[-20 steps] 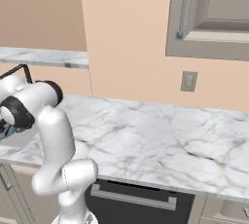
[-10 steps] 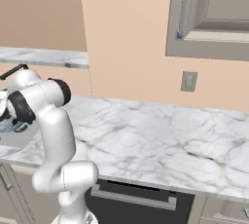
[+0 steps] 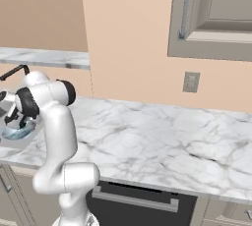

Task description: Dump the onion and potato from the bowl so the bowl can be washed. Place the bowl in the sink after clearing the leftovers.

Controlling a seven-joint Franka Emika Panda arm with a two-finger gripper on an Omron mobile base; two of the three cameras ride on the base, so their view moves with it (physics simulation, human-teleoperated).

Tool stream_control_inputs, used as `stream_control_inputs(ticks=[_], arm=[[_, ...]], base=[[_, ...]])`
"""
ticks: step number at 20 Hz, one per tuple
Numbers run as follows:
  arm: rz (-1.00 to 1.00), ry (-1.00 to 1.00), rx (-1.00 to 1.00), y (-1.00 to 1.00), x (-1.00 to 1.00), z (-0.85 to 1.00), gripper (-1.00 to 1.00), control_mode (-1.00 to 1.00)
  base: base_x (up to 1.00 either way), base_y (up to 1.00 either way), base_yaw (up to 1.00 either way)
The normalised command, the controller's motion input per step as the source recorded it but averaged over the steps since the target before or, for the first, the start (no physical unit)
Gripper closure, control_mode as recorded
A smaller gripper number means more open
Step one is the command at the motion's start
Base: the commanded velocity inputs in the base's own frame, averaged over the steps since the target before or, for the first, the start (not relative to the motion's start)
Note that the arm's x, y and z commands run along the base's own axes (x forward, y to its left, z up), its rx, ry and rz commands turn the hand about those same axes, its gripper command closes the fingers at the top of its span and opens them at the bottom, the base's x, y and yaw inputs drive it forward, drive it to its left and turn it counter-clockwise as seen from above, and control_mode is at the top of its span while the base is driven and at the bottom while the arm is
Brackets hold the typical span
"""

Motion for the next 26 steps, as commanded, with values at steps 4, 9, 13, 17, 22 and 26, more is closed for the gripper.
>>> stream_control_inputs(ticks=[4,9,13,17,22,26], arm=[[-0.1,0.0,0.01,-0.06,0.0,0.54,-1.0,-1.0],[-0.1,-0.15,0.11,-0.63,-0.57,0.98,-1.0,-1.0],[-0.02,-0.26,0.17,-1.0,-1.0,1.0,-1.0,-1.0],[0.0,-0.32,0.17,-1.0,-1.0,0.98,-1.0,-1.0],[0.0,-0.35,0.27,-1.0,-0.79,0.7,-1.0,-1.0],[-0.01,-0.16,0.21,-0.6,-0.38,0.16,-1.0,-1.0]], base=[[0.0,0.0,0.0],[0.0,0.0,0.0],[0.0,0.0,0.0],[0.0,0.0,0.0],[0.0,0.0,0.0],[0.0,0.0,0.0]])
